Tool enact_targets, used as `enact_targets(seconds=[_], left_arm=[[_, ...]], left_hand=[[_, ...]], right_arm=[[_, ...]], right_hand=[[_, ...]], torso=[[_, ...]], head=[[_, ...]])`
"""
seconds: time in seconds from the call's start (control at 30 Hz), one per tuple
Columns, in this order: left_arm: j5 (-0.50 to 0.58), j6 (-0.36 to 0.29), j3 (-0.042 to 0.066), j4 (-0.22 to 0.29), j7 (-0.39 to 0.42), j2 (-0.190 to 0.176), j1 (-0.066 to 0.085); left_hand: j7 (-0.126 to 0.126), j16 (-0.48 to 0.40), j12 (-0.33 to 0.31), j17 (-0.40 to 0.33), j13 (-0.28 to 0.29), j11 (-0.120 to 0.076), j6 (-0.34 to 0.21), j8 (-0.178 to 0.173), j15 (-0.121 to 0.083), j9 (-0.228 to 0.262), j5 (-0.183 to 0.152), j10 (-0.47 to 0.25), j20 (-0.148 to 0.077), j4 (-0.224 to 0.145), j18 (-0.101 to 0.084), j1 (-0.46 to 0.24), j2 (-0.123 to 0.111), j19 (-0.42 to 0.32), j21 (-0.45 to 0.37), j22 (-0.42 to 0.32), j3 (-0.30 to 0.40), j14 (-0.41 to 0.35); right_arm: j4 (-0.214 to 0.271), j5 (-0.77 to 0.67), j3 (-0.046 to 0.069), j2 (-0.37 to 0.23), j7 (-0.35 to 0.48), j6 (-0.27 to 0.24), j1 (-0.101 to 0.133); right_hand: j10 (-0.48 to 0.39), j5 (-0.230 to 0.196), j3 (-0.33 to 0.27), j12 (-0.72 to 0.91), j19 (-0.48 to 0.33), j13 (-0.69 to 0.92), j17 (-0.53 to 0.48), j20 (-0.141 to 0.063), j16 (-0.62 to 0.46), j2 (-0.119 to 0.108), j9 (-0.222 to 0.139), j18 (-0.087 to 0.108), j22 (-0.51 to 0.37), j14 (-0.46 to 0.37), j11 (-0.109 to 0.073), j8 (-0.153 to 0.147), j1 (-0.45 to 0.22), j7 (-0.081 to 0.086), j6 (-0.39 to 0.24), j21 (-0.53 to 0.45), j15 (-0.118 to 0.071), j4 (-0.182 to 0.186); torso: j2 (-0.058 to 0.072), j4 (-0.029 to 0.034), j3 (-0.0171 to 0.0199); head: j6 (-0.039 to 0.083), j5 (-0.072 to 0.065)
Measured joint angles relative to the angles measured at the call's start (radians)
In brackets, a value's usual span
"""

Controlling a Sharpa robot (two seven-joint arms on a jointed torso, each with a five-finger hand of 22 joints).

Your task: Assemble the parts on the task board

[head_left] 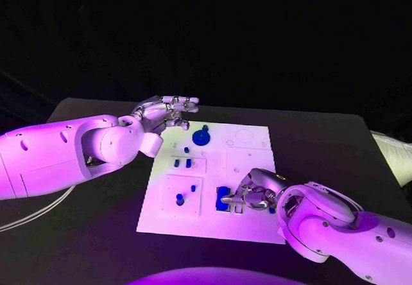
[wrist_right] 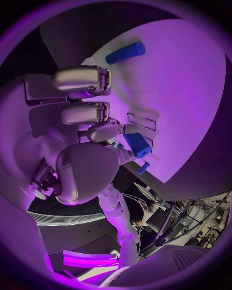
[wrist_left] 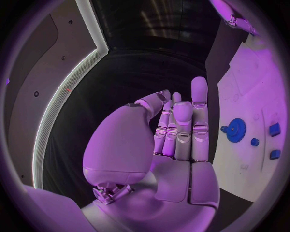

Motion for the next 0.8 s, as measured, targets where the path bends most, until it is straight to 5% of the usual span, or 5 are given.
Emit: enact_targets(seconds=[0.43, 0.77, 0.8], left_arm=[[-0.001, 0.001, 0.000, -0.001, -0.002, -0.001, 0.000], [-0.002, 0.001, 0.000, -0.001, -0.002, -0.001, 0.000], [-0.002, 0.001, 0.000, -0.001, -0.002, -0.001, 0.000]], left_hand=[[0.000, 0.000, 0.006, -0.002, 0.000, 0.000, 0.000, 0.000, 0.000, 0.000, 0.000, 0.000, 0.004, 0.000, 0.000, 0.000, 0.000, -0.004, 0.000, 0.000, 0.000, 0.000], [0.000, 0.000, 0.006, -0.002, 0.000, 0.000, 0.000, 0.000, 0.000, 0.000, 0.000, 0.000, 0.004, 0.000, 0.000, -0.003, 0.003, -0.004, 0.000, 0.000, 0.000, 0.000], [0.000, 0.000, 0.006, -0.001, 0.000, 0.000, 0.000, 0.000, 0.000, 0.000, 0.000, 0.000, 0.004, 0.000, 0.000, -0.004, 0.004, -0.004, 0.000, -0.001, 0.000, 0.000]], right_arm=[[-0.008, -0.009, 0.002, 0.010, 0.000, 0.016, 0.001], [-0.019, -0.043, 0.004, 0.016, 0.016, 0.021, 0.003], [-0.023, -0.048, 0.003, 0.016, 0.016, 0.022, 0.003]], right_hand=[[0.000, -0.001, 0.000, 0.000, 0.000, 0.003, 0.001, 0.000, 0.000, 0.000, 0.003, 0.000, 0.001, 0.000, 0.000, 0.000, 0.000, 0.000, 0.000, 0.000, 0.000, 0.000], [0.000, -0.014, 0.008, 0.000, 0.000, 0.005, 0.001, 0.000, 0.000, -0.001, 0.013, 0.000, 0.001, 0.000, 0.000, 0.000, 0.028, 0.000, 0.000, 0.000, 0.000, -0.023], [0.000, -0.008, 0.024, 0.003, 0.000, 0.011, 0.001, 0.000, 0.000, 0.013, 0.013, 0.001, 0.001, 0.000, 0.000, 0.000, 0.051, 0.000, 0.000, 0.000, 0.001, -0.040]], torso=[[-0.001, 0.0006, -0.0004], [0.000, 0.0006, 0.0002], [0.000, 0.0007, 0.0002]], head=[[-0.002, 0.000], [-0.005, 0.001], [-0.005, 0.001]])
